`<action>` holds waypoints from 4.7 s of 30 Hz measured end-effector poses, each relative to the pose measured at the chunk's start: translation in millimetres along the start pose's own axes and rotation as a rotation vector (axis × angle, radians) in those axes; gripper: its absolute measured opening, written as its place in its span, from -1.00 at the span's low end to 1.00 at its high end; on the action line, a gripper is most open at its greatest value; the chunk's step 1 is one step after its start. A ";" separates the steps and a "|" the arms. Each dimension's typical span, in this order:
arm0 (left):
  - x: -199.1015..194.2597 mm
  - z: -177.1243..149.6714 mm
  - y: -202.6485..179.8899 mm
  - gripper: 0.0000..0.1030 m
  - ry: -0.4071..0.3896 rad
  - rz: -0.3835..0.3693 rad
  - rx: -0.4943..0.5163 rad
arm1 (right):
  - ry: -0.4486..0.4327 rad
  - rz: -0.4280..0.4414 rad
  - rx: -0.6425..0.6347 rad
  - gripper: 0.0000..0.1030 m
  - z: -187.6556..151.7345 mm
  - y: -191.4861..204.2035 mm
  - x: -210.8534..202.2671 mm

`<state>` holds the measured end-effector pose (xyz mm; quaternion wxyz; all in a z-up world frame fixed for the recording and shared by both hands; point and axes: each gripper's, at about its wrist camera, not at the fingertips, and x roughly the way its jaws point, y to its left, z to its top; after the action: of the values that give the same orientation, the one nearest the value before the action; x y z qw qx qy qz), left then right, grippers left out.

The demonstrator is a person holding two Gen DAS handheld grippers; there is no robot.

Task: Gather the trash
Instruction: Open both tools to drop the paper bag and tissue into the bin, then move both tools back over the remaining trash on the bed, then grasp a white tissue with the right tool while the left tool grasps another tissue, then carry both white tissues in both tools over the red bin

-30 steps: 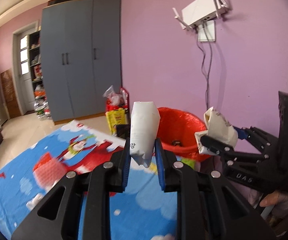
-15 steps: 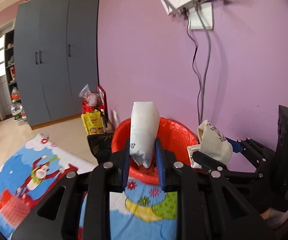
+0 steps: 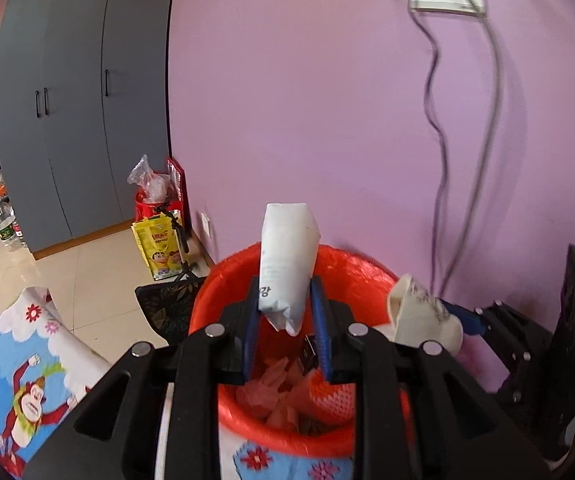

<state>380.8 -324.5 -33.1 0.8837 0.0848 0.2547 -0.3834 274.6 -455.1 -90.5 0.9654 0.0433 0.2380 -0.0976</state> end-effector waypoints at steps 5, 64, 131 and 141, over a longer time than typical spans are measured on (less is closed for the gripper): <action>-11.4 2.6 18.6 0.00 -0.048 0.050 -0.043 | -0.010 -0.007 -0.012 0.50 1.8 7.6 -0.5; -363.1 -292.5 208.6 0.90 0.137 0.731 -0.433 | 0.235 0.471 -0.321 0.58 -52.1 357.5 -46.3; -349.0 -187.9 40.1 -0.35 -0.024 0.440 -0.273 | 0.008 0.480 -0.180 -0.67 -25.3 199.3 -205.3; -331.3 -157.3 0.0 -0.34 -0.061 0.389 -0.185 | -0.036 0.439 -0.135 -0.67 -22.4 164.0 -217.6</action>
<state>129.2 -60.0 2.9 0.9524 0.0391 0.2409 -0.1829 109.9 -255.5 -2.4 0.9682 0.0275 0.2116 0.1304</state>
